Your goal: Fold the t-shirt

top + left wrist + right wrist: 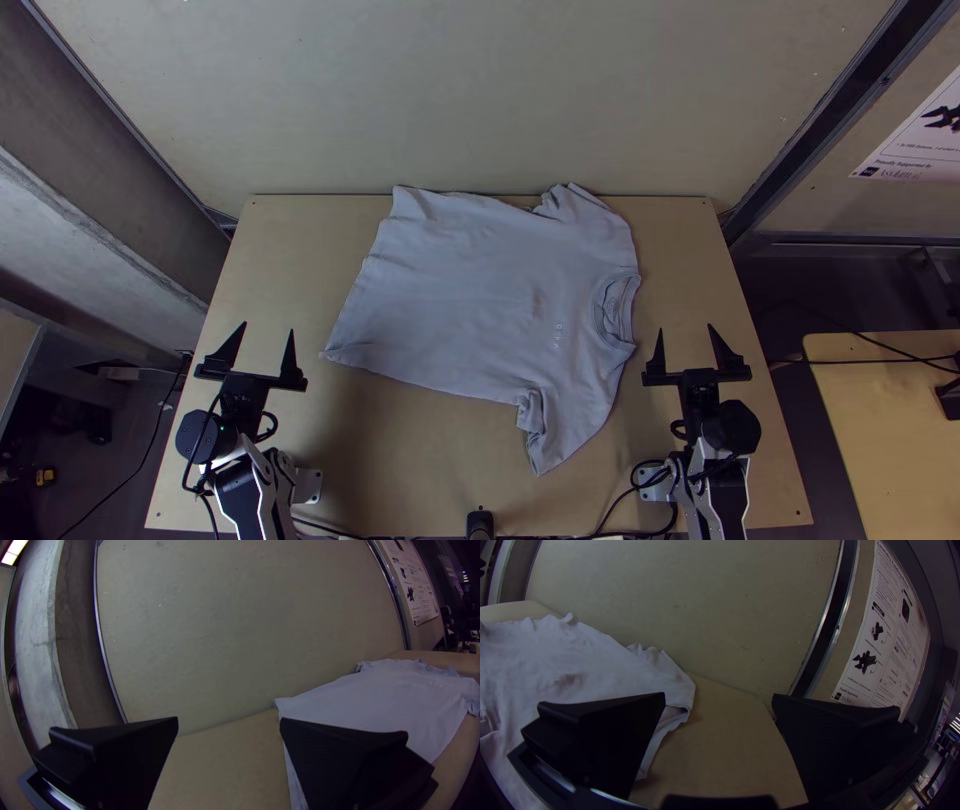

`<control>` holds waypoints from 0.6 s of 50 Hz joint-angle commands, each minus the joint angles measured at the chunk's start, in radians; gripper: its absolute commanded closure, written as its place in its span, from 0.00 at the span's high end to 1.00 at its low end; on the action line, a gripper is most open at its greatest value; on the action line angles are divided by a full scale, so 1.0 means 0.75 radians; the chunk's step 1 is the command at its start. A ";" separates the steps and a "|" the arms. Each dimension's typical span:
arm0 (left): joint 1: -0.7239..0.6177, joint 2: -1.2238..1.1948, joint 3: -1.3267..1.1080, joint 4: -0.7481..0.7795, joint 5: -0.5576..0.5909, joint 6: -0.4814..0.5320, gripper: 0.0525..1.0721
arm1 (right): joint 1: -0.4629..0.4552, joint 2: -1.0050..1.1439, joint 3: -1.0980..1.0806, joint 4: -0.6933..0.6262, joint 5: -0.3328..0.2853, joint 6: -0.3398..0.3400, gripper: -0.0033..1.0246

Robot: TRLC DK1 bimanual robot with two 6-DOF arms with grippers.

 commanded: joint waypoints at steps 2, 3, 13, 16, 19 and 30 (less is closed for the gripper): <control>0.003 -0.014 -0.065 -0.033 0.009 -0.017 0.96 | -0.003 -0.004 -0.025 -0.001 -0.003 -0.008 0.96; 0.001 -0.014 -0.065 -0.033 0.009 -0.017 0.96 | -0.001 -0.004 -0.025 -0.001 -0.003 -0.008 0.96; -0.003 -0.014 -0.065 -0.029 0.009 -0.043 0.96 | 0.034 -0.004 -0.025 -0.003 -0.007 0.088 0.96; -0.005 -0.014 -0.065 -0.031 0.009 -0.098 0.96 | 0.057 -0.004 -0.025 -0.003 -0.007 0.100 0.96; -0.007 -0.014 -0.065 -0.031 0.009 -0.109 0.96 | 0.061 -0.004 -0.025 -0.003 -0.007 0.100 0.96; -0.007 -0.014 -0.065 -0.031 0.009 -0.109 0.96 | 0.069 -0.004 -0.025 -0.001 -0.007 0.164 0.96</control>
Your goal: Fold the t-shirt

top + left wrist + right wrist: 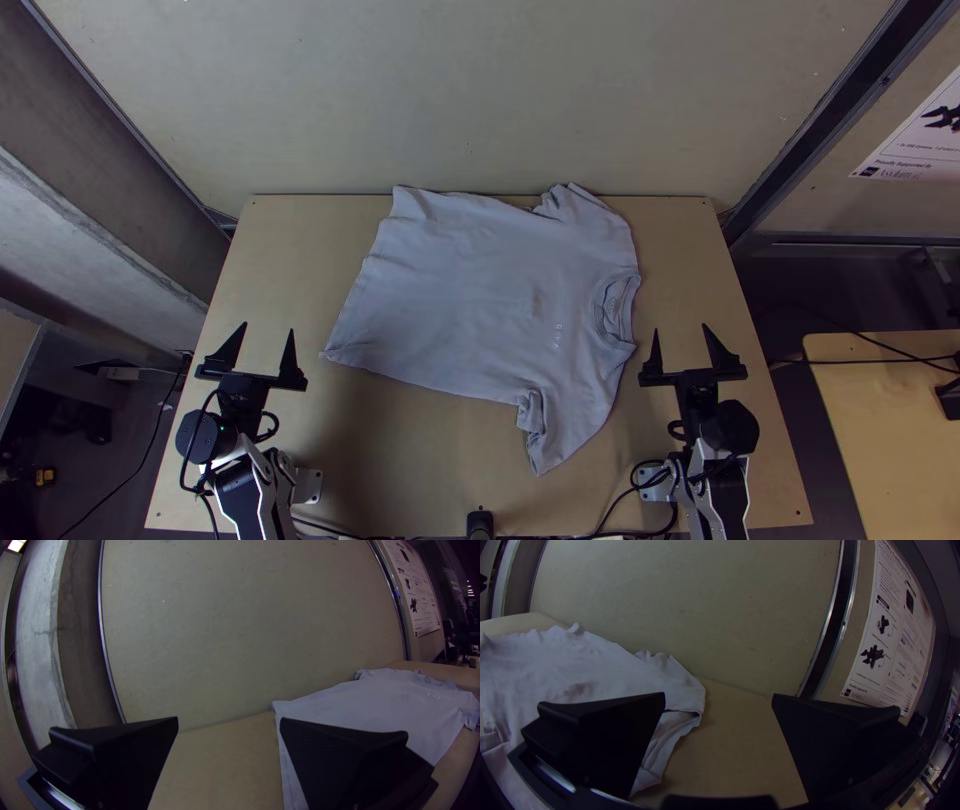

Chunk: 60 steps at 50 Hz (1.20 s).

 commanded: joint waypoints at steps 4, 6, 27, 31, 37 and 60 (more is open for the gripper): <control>-0.006 -0.014 -0.065 -0.031 0.009 -0.029 0.96 | 0.010 -0.004 -0.025 -0.001 -0.006 0.071 0.96; -0.006 -0.014 -0.065 -0.031 0.009 -0.029 0.96 | 0.010 -0.004 -0.025 -0.001 -0.006 0.071 0.96; -0.033 -0.014 -0.065 -0.031 0.009 -0.031 0.96 | 0.015 -0.002 -0.023 -0.007 -0.006 0.075 0.95; -0.039 -0.012 -0.065 -0.035 0.009 -0.056 0.96 | 0.008 0.000 -0.023 -0.005 -0.006 0.081 0.95; -0.082 -0.014 -0.065 -0.031 0.009 -0.087 0.96 | -0.004 -0.002 -0.023 -0.003 -0.002 0.048 0.93; -0.068 -0.010 -0.012 0.010 -0.042 0.081 0.96 | -0.032 0.094 0.112 -0.106 0.019 0.009 0.94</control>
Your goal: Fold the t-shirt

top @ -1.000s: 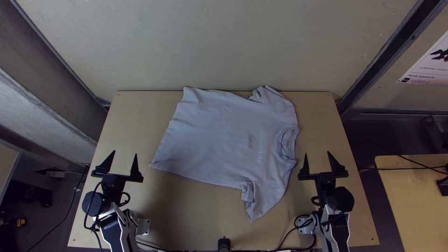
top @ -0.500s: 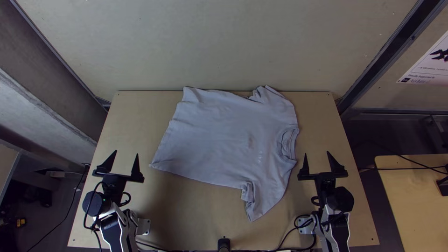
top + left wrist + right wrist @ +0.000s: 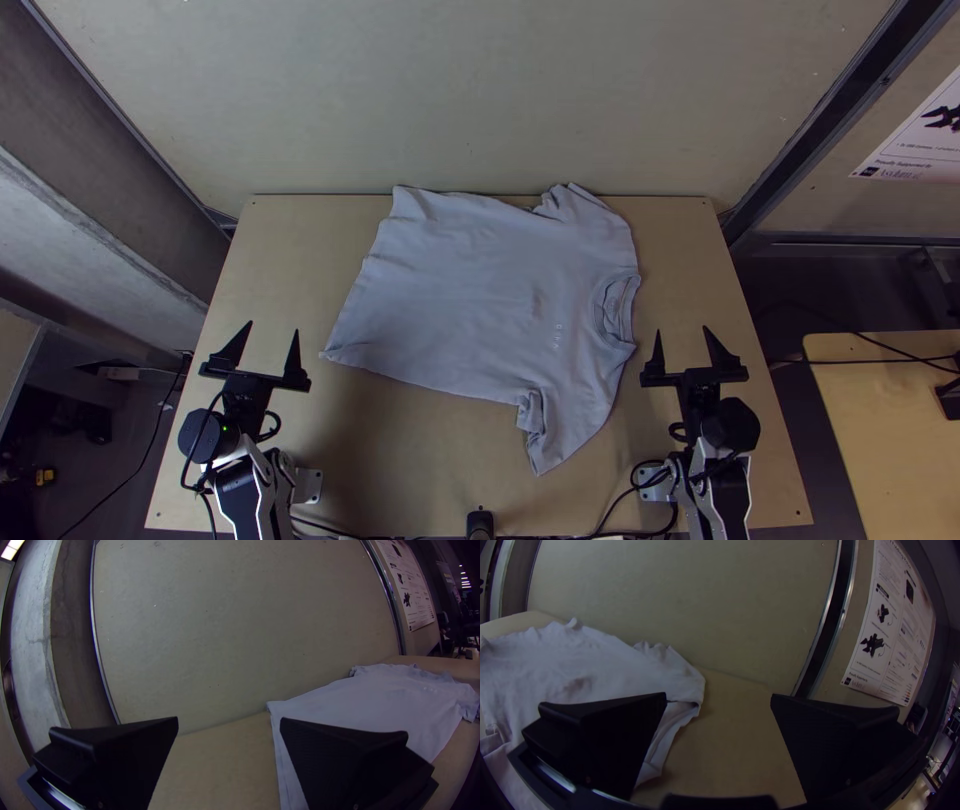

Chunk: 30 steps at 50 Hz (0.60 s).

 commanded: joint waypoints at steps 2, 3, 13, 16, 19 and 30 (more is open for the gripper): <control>0.003 -0.004 0.017 -0.032 -0.010 0.041 0.96 | -0.006 0.105 0.112 -0.024 0.015 -0.015 0.94; 0.001 -0.004 0.036 -0.059 -0.010 0.051 0.96 | -0.006 0.127 0.130 -0.030 0.015 -0.021 0.94; -0.011 0.157 0.214 -0.085 -0.010 0.088 0.96 | -0.010 0.344 0.351 -0.144 0.012 -0.023 0.94; -0.015 0.292 0.318 -0.085 -0.010 0.102 0.96 | 0.005 0.442 0.433 -0.198 0.012 -0.010 0.94; -0.023 0.433 0.445 -0.090 -0.008 0.104 0.96 | 0.011 0.534 0.535 -0.267 0.010 0.000 0.94; -0.101 0.791 0.897 -0.368 -0.010 0.164 0.96 | 0.064 0.837 0.940 -0.598 0.010 0.084 0.95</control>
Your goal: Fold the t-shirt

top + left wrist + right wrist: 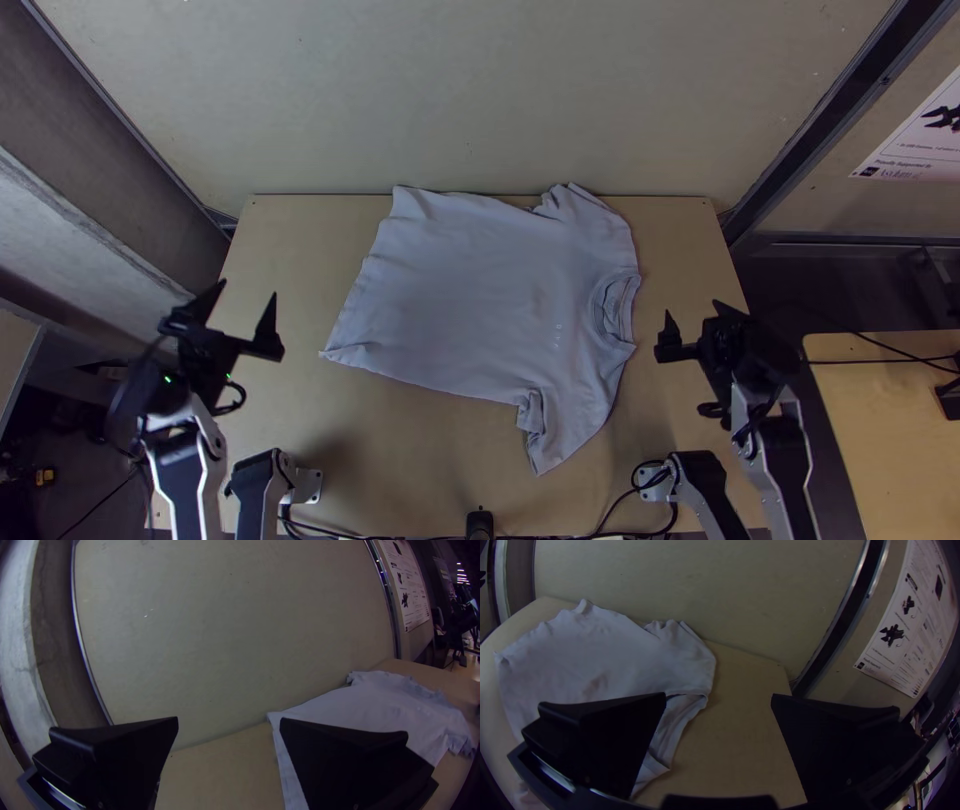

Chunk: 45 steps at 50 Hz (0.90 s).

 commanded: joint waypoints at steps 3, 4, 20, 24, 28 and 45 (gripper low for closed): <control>-0.066 0.212 0.268 -0.173 -0.002 0.051 0.96 | 0.048 0.183 0.252 -0.172 0.011 0.077 0.95; -0.079 0.239 0.291 -0.194 -0.004 0.058 0.96 | 0.052 0.202 0.274 -0.193 0.011 0.081 0.95; -0.230 0.668 0.559 -0.386 -0.035 0.143 0.96 | 0.085 0.517 0.614 -0.446 0.005 0.146 0.95; -0.259 0.799 0.657 -0.427 -0.047 0.168 0.96 | 0.097 0.586 0.702 -0.510 0.005 0.163 0.95; -0.302 0.932 0.784 -0.476 -0.047 0.178 0.96 | 0.099 0.662 0.802 -0.563 -0.005 0.193 0.95; -0.443 1.351 1.311 -0.627 -0.047 0.150 0.96 | 0.142 0.924 0.990 -0.624 -0.016 0.203 0.95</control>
